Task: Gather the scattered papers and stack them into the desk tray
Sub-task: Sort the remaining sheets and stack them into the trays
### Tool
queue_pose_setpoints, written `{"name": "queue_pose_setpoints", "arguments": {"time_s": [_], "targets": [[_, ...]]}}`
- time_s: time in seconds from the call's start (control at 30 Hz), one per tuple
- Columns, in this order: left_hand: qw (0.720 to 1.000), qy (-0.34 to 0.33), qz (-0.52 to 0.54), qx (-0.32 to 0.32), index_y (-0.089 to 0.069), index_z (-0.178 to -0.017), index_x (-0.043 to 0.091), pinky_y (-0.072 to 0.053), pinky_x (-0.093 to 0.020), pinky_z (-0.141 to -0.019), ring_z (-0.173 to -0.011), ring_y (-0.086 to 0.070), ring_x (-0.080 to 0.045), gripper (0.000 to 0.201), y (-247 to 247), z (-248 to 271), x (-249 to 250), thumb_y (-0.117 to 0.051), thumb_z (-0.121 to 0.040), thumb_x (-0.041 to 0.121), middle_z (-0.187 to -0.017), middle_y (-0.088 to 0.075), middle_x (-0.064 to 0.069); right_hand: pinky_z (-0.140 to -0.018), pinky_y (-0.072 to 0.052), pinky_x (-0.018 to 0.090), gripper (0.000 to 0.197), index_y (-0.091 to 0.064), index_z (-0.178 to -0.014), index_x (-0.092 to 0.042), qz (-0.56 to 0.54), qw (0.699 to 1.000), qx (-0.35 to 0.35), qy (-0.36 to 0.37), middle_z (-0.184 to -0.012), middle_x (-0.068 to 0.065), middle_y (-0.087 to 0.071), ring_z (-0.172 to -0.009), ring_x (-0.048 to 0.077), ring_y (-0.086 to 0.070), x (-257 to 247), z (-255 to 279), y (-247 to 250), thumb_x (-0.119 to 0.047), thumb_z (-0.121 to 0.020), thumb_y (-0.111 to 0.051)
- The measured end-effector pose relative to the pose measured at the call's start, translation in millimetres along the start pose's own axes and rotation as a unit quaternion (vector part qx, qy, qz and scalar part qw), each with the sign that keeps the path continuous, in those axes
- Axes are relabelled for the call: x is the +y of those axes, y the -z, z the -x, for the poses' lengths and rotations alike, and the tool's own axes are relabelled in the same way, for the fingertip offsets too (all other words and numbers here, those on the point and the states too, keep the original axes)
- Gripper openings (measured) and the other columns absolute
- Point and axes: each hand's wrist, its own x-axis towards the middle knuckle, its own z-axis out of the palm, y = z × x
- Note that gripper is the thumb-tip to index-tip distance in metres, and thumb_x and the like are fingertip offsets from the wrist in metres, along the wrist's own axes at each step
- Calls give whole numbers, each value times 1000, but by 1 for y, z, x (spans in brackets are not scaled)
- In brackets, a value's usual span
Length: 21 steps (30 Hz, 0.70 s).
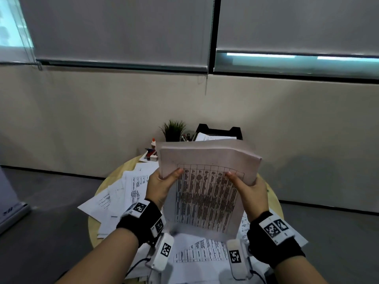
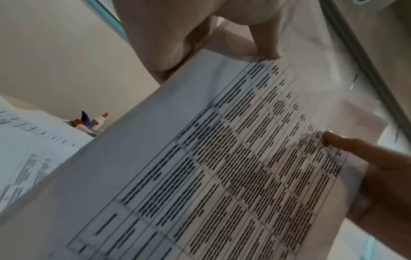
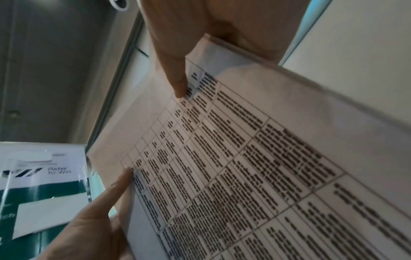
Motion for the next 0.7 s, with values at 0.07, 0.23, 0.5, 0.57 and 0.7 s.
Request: {"name": "queue_pose_setpoints", "arguments": {"time_s": [0.07,0.23,0.5,0.57,0.7], "targets": [[1000,7,-16,-11,-65,-93,18,-50,-29,-86,-88,-66,-13,17,2,3,-5,-71,-77,15,-85,-72,3,-90,-55,39,63,-46,-132,-20,13,999,4,32,-112,-3,-65,-103,15,-65,-1,0,5,-11,-77,-75],[999,1,-27,-42,-65,-89,16,-52,-28,-84,-83,-65,-11,35,2,6,-7,-82,-64,33,-83,-70,1,-94,-50,22,94,-9,-143,-55,148,969,-51,191,-139,-29,-29,-119,-11,-42,-18,-5,11,2,-87,-58],[998,-16,4,-56,-69,-88,17,-53,-22,-76,-86,-69,-14,77,6,-4,0,-84,-29,64,-81,-74,3,-89,-41,24,53,-56,-130,-20,401,846,-59,347,-142,13,-30,-103,12,-41,-50,-18,15,-9,-81,-72],[998,-12,19,-59,-70,-88,15,-52,-30,-84,-89,-67,-20,80,4,-5,1,-84,-28,66,-83,-75,1,-88,-42,16,38,-65,-116,-13,372,860,-32,348,-139,8,-32,-98,15,-47,-47,-18,14,-9,-79,-74],[998,-11,17,-66,-70,-86,11,-51,-37,-86,-87,-69,-24,81,1,-3,5,-82,-31,69,-84,-75,-4,-87,-37,-3,16,-69,-93,-3,315,878,-1,361,-134,4,-31,-90,0,-52,-46,-14,12,-5,-78,-72]]}}
